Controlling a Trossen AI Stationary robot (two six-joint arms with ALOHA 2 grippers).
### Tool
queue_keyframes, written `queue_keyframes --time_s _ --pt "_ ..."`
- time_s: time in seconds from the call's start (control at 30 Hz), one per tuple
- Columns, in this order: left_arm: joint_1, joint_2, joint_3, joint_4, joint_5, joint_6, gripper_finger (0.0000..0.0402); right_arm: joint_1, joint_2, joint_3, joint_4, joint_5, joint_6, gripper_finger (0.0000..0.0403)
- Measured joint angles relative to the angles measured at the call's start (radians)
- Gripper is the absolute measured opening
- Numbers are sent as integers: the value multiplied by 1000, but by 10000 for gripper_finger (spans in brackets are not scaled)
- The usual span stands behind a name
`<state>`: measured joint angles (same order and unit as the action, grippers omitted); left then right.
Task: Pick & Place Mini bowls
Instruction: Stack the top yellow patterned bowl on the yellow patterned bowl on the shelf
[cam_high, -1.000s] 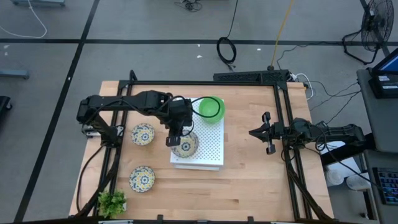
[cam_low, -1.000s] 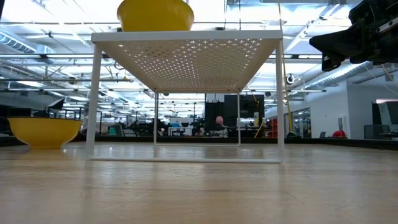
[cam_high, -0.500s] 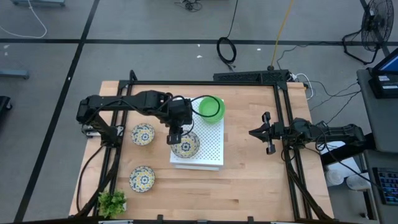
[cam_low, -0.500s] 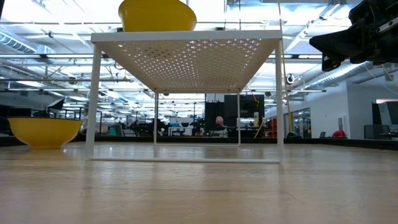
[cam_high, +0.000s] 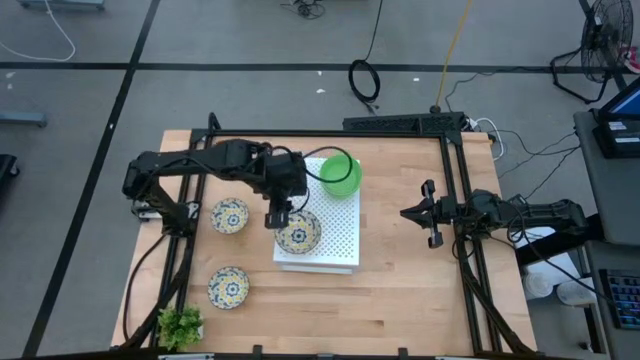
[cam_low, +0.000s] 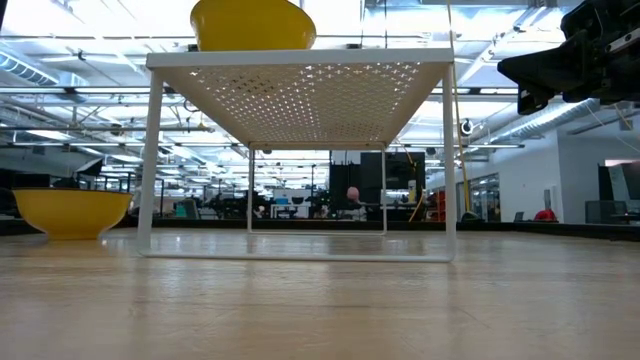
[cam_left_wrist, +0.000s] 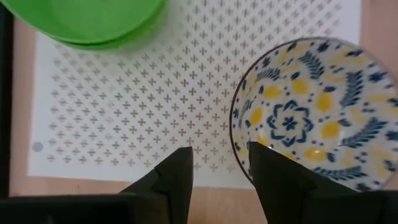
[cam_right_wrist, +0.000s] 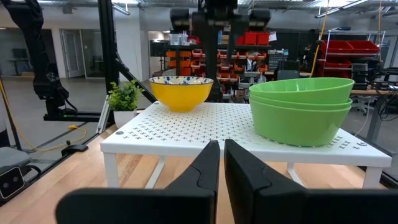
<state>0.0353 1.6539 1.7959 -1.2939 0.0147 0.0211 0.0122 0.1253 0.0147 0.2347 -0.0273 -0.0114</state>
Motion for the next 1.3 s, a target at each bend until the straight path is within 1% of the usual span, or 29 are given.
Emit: queue_keyframes --time_s 0.1,0.23,0.3,0.47,0.57,0.67,0.73,0.83,1.0,1.1,1.3 --pt "0 0 60 -47 -11 -17 152 0 0 0 0 0 0 15" --pt "0 -2 98 -205 -67 -62 145 0 0 0 0 0 0 12" --pt "0 -2 89 -279 -73 -99 142 0 0 0 -1 0 0 12" --pt "-6 -34 -2 -272 -71 -169 134 0 0 0 0 0 0 13" --pt "-7 -55 -81 -284 -89 -192 129 0 0 0 0 0 0 11" --pt "-8 -87 -155 -255 -155 -228 124 0 0 0 0 0 0 12" --pt "-2 -124 -216 -264 -202 -266 120 0 0 0 0 0 0 14" --pt "7 -178 -294 -220 -240 -316 116 0 2 0 -1 0 0 15" --pt "12 -316 -465 -115 -251 -404 115 0 2 0 0 0 0 13" --pt "12 -392 -575 -36 -228 -468 115 0 3 0 -1 0 0 12" --pt "10 -483 -772 50 -184 -591 116 0 4 0 0 0 0 13"
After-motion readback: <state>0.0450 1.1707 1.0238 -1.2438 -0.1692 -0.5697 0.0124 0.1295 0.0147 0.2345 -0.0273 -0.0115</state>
